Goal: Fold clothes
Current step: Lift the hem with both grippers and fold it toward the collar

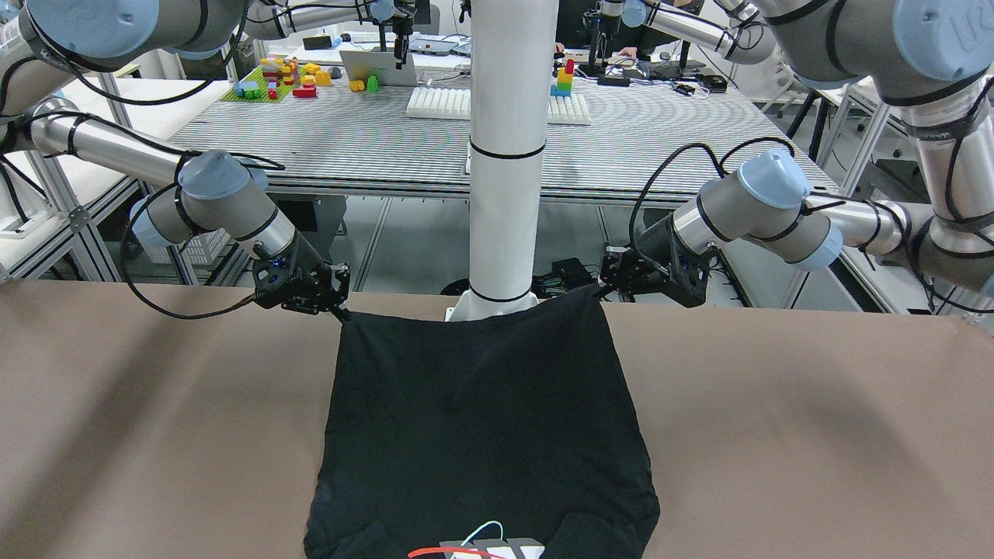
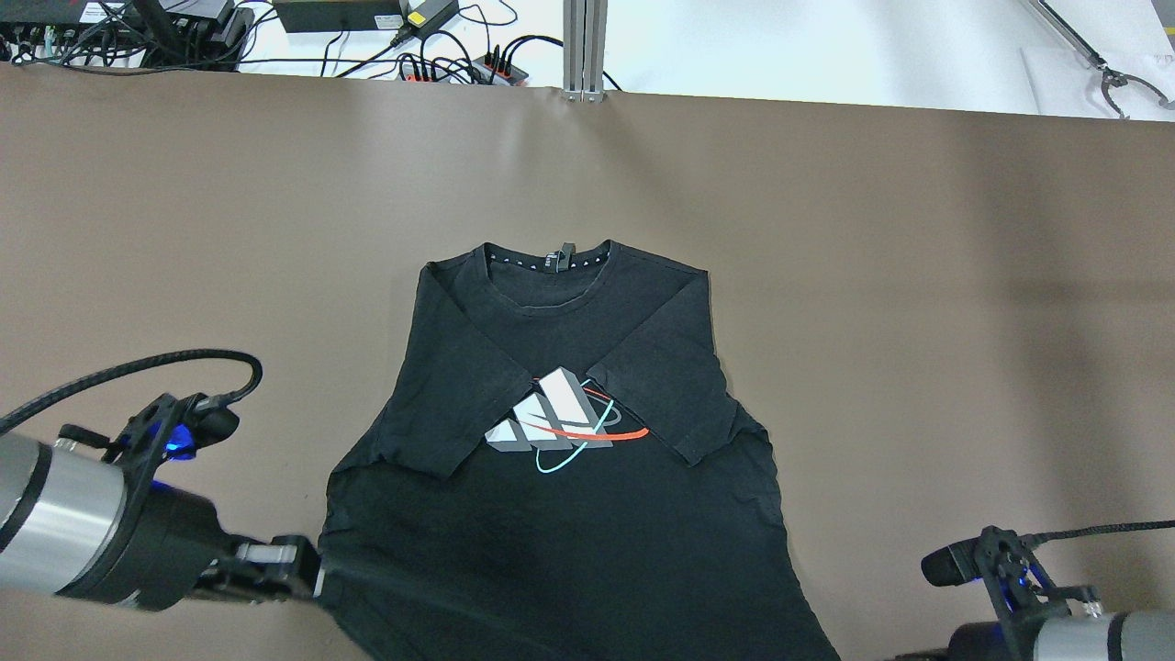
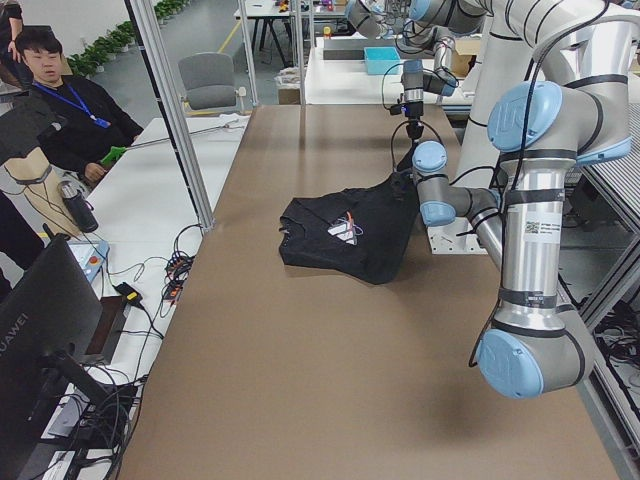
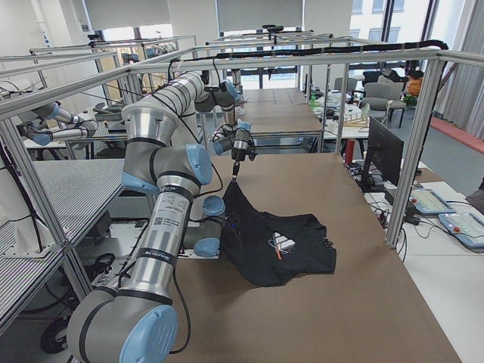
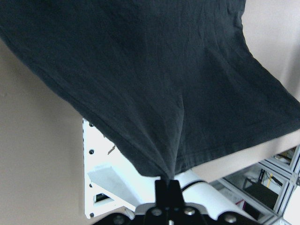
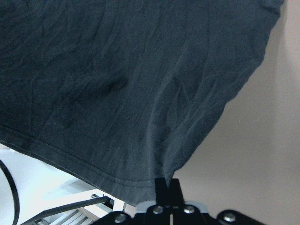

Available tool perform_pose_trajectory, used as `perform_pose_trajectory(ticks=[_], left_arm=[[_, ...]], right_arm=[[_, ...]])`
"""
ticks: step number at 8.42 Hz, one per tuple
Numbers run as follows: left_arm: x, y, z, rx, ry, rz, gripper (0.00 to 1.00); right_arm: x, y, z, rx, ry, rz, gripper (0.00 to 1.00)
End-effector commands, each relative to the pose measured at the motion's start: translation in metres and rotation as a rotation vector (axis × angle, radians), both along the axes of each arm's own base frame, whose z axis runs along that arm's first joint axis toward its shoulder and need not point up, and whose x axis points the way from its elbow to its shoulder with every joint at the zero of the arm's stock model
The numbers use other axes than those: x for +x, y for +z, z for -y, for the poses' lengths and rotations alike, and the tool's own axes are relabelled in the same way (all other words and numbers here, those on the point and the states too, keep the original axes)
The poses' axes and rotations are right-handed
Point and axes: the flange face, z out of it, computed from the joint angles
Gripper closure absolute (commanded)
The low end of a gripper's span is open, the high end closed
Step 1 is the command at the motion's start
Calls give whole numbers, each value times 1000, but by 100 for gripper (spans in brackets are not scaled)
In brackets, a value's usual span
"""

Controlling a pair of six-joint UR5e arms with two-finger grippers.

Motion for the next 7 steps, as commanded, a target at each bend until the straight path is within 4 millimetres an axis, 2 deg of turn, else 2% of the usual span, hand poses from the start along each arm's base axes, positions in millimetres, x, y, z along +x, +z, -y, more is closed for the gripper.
perform_pose_trajectory(ticks=[1,2,3,4,6,7], left_arm=[[43,22,86,-7,-223,93,100],[53,26,101,4,-293,116,100],[56,34,113,11,-357,146,100],[53,43,129,15,-419,172,100],[25,49,160,1,-506,189,100],[14,50,168,-2,-532,191,100]], right_arm=[[-43,10,77,-6,185,-48,100],[-53,23,115,-18,252,-71,100],[-51,34,143,-31,309,-95,100],[-40,43,164,-41,361,-111,100],[-13,44,189,-46,437,-112,100],[-10,40,193,-41,448,-103,100]])
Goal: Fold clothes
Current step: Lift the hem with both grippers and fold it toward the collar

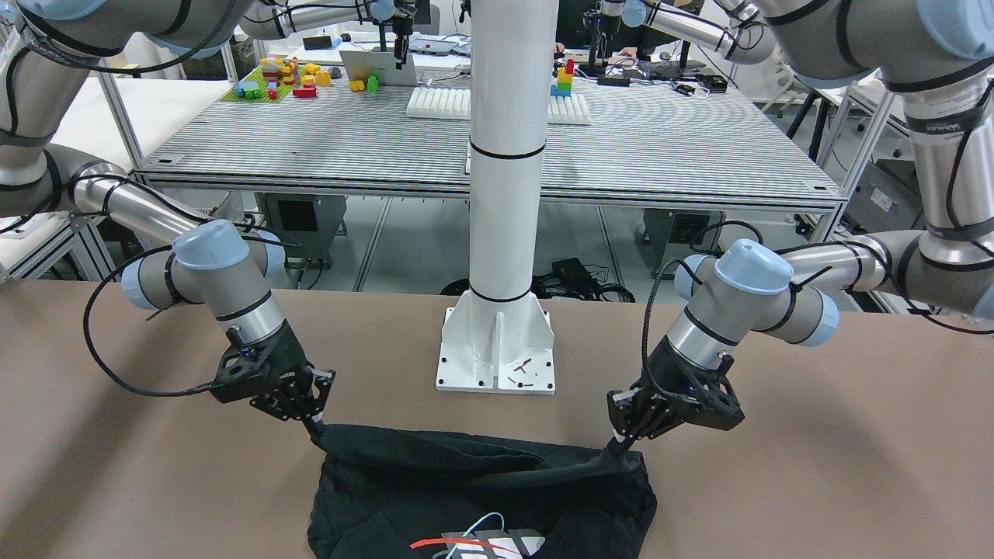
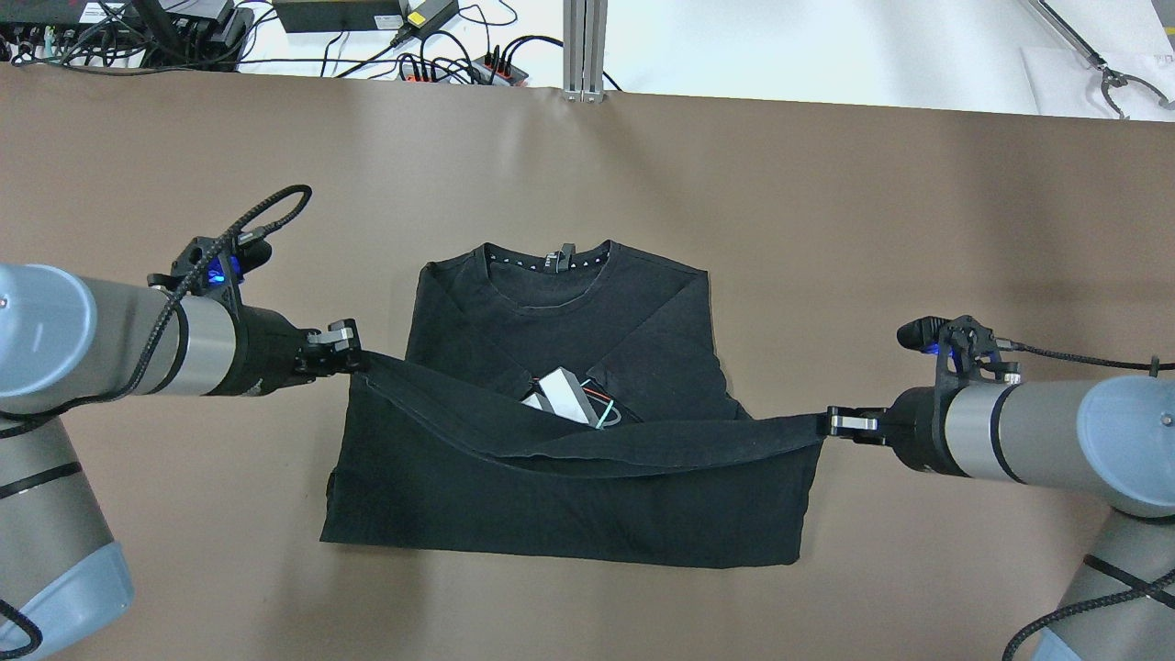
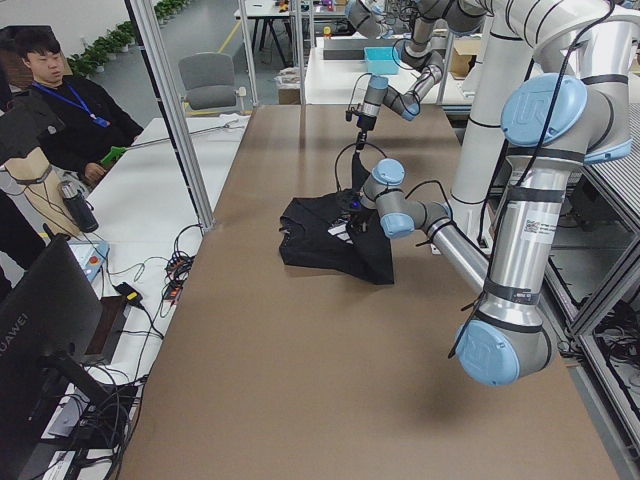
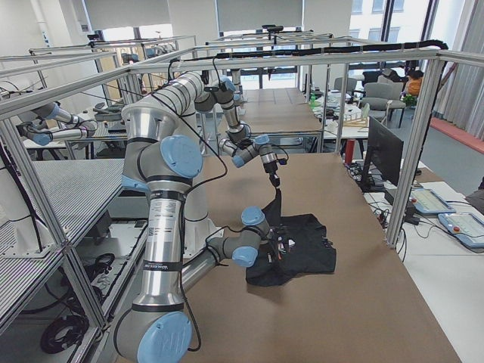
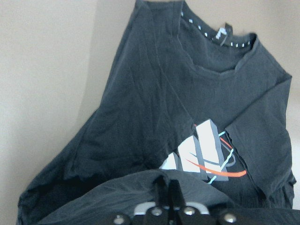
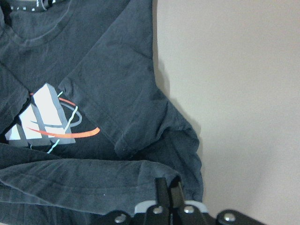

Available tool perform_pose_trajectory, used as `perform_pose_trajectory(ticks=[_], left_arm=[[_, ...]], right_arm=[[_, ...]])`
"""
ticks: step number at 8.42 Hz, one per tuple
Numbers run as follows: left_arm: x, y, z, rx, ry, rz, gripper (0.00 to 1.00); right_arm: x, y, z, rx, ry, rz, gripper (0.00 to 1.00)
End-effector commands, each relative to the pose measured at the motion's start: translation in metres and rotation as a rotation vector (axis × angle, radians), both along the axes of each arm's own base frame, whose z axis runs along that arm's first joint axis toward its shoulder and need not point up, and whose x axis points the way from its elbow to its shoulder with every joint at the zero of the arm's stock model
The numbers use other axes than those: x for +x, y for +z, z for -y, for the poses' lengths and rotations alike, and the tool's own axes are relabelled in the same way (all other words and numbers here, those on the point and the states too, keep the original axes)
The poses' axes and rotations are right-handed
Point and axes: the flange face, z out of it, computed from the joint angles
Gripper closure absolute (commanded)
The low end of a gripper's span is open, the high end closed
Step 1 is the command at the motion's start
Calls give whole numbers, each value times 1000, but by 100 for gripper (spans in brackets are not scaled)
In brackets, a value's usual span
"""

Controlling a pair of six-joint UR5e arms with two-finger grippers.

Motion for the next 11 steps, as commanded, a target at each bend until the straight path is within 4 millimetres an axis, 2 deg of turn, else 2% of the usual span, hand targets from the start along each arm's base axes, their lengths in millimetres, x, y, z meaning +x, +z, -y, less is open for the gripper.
perform_pose_trajectory(ticks=[1,3,4,6,7,9,10,11], left_arm=[[-29,6,30,-7,-88,15,100],[-34,20,55,-31,-128,44,100],[-27,22,77,-31,-143,61,100],[-10,25,135,-40,-175,107,100],[-3,29,156,-42,-181,134,100],[20,29,197,-43,-251,191,100],[34,47,211,-70,-251,229,100],[40,62,219,-80,-269,263,90]], right_arm=[[15,-15,24,18,61,23,100],[13,-32,44,-15,92,-14,100],[5,-49,61,-28,105,-29,100],[-15,-49,95,-38,132,-57,100],[-25,-50,109,-43,139,-65,100],[-39,-25,130,-62,171,-115,100],[-52,-17,151,-60,220,-158,100],[-72,-4,170,-81,228,-194,80]])
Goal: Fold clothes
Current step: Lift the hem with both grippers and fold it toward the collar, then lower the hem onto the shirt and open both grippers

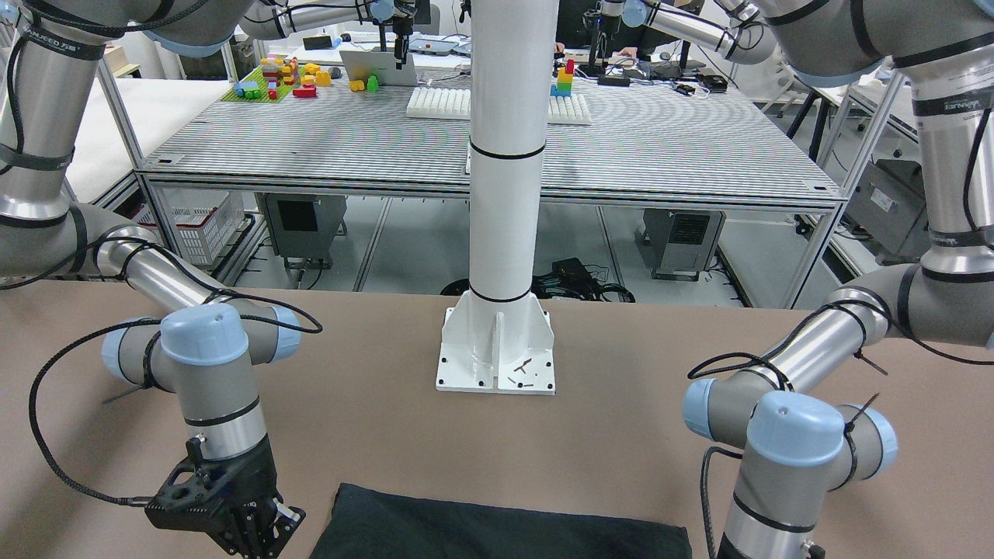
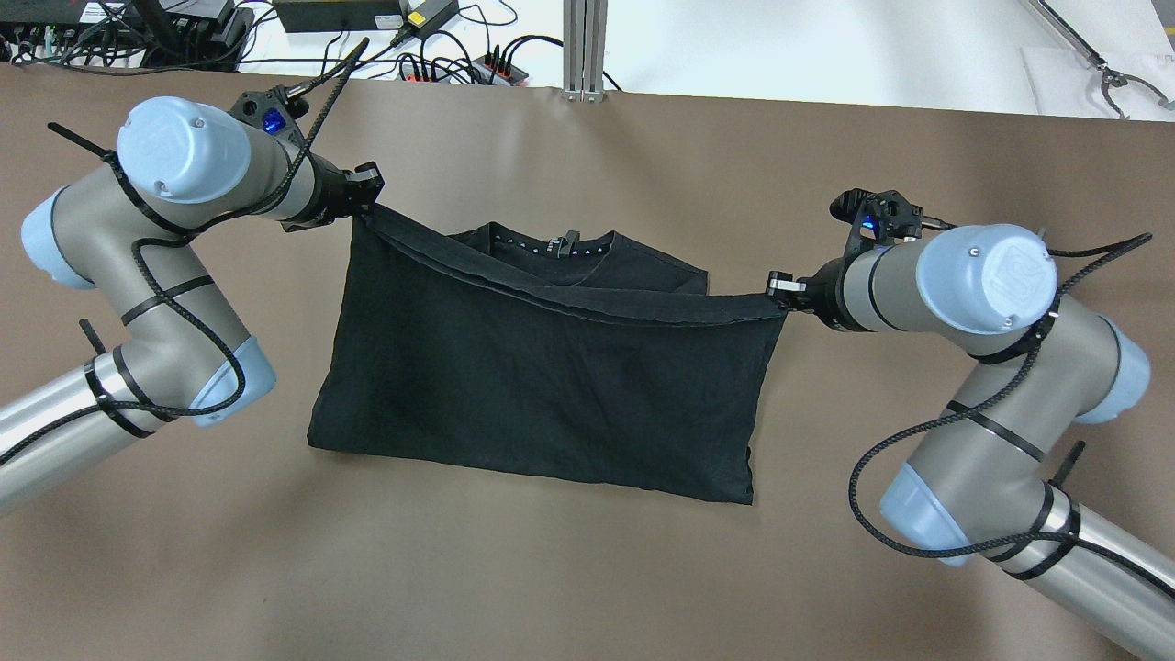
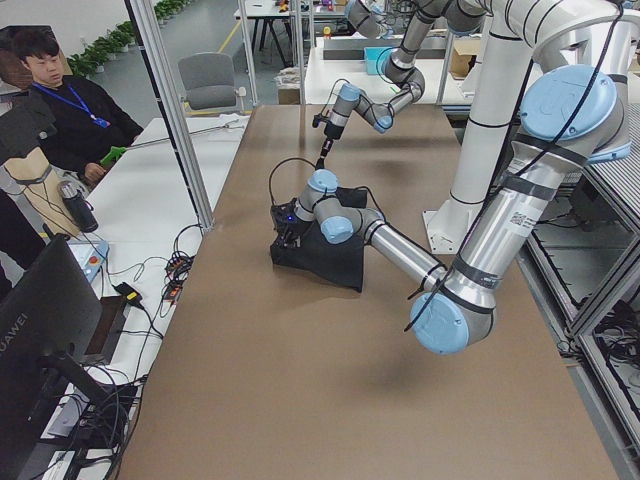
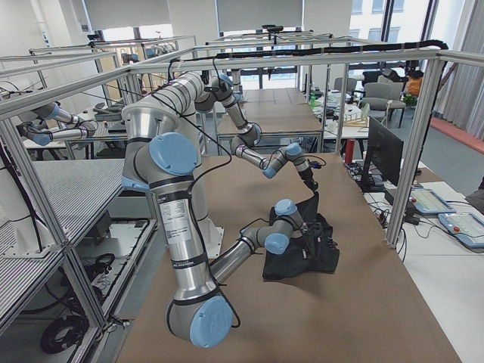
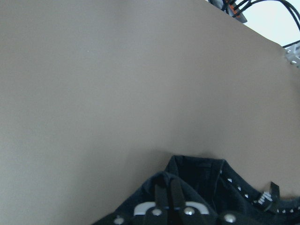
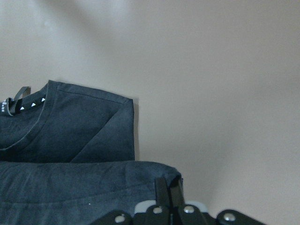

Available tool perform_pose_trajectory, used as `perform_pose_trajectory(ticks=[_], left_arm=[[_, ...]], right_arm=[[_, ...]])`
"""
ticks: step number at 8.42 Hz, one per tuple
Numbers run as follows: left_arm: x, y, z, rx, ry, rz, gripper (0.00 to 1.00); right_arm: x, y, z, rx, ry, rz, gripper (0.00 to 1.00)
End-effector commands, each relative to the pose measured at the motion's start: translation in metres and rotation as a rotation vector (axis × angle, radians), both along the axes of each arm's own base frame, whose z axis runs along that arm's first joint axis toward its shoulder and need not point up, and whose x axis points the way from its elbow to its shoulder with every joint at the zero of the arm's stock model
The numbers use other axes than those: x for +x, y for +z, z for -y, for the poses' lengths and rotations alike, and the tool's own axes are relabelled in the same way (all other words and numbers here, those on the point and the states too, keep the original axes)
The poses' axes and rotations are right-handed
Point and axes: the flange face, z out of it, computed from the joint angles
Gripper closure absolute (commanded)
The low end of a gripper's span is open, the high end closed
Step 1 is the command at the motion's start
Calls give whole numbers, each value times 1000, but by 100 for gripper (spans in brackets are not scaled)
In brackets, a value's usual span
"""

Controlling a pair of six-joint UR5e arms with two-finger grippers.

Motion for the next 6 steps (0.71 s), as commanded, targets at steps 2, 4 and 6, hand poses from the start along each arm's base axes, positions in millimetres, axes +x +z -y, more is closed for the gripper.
perform_pose_trajectory(ticks=[2,4,6], left_arm=[[17,34,25,80,64,166,8],[4,21,27,96,137,130,6],[-21,23,27,72,272,27,6]], right_arm=[[-41,17,47,-31,41,-75,7],[-36,-10,42,1,32,-34,6],[-26,-17,30,18,28,-14,6]])
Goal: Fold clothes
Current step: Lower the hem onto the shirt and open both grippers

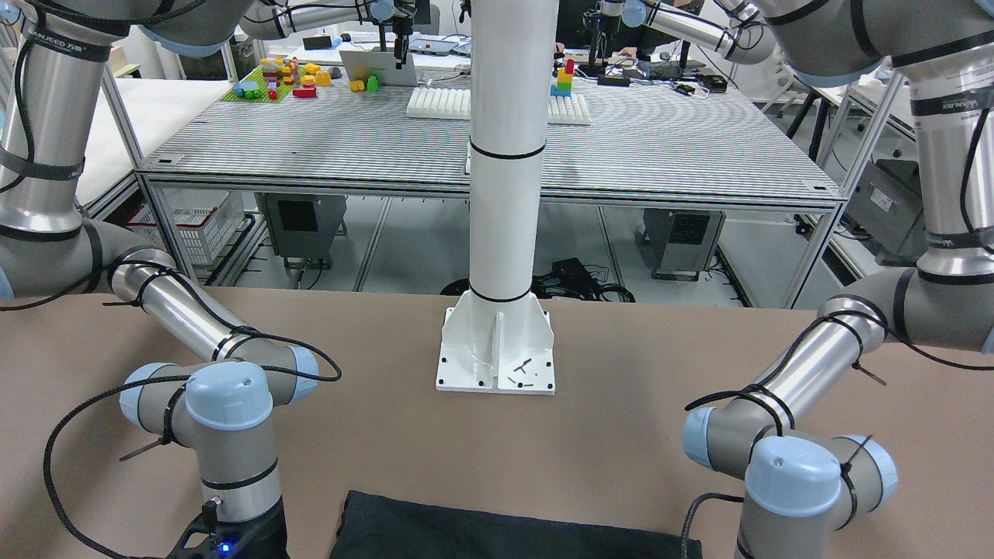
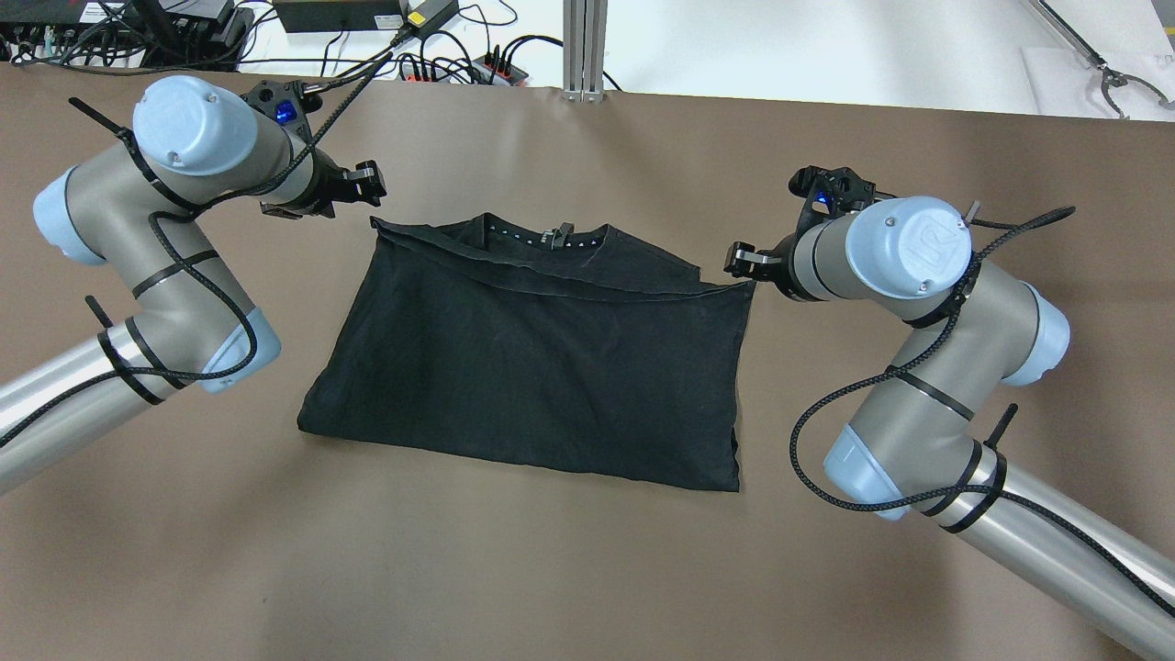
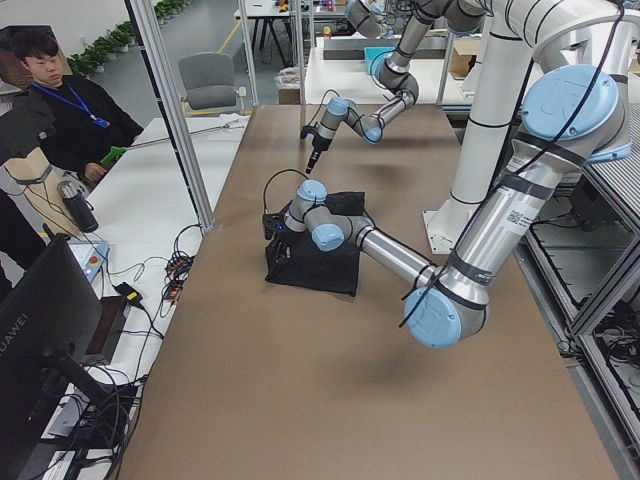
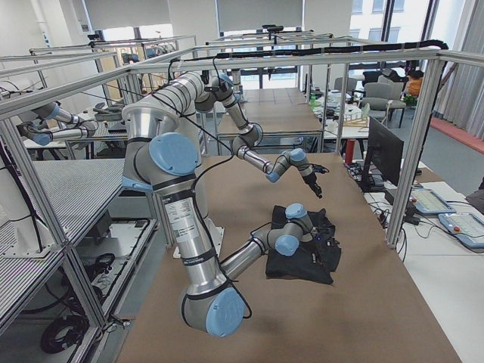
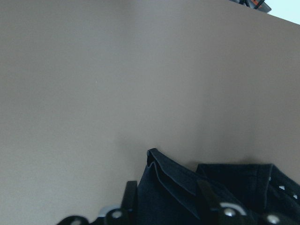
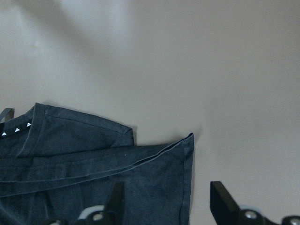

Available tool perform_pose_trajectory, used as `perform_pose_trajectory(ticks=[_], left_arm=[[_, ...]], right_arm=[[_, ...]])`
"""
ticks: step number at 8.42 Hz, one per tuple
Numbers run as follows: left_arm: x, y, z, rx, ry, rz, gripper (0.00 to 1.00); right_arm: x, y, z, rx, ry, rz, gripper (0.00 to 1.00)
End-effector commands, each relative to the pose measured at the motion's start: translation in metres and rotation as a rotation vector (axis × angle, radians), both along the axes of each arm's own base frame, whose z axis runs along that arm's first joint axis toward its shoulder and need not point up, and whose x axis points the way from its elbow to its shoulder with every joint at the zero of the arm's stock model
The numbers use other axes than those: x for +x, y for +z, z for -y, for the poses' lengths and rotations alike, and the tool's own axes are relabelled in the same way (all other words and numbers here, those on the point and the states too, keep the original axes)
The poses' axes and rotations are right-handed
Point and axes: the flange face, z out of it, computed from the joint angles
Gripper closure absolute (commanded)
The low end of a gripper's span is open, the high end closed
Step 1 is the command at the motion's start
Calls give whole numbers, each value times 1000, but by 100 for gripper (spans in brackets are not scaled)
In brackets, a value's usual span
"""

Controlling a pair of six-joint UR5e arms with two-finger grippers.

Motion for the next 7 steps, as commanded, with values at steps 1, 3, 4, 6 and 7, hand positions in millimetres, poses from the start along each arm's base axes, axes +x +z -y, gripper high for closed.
perform_pose_trajectory(ticks=[1,3,4,6,7], left_arm=[[-27,31,-19,21,166,-69,6],[-40,109,-71,135,315,-126,6],[-34,138,-102,160,359,-147,6],[-15,154,-135,170,405,-182,6],[6,155,-149,151,426,-190,7]], right_arm=[[8,-5,-18,18,-12,19,6],[-19,-6,-39,25,-56,22,6],[-23,-7,-43,40,-58,30,6],[-24,-6,-44,40,-58,27,6],[-24,-6,-44,40,-58,27,6]])
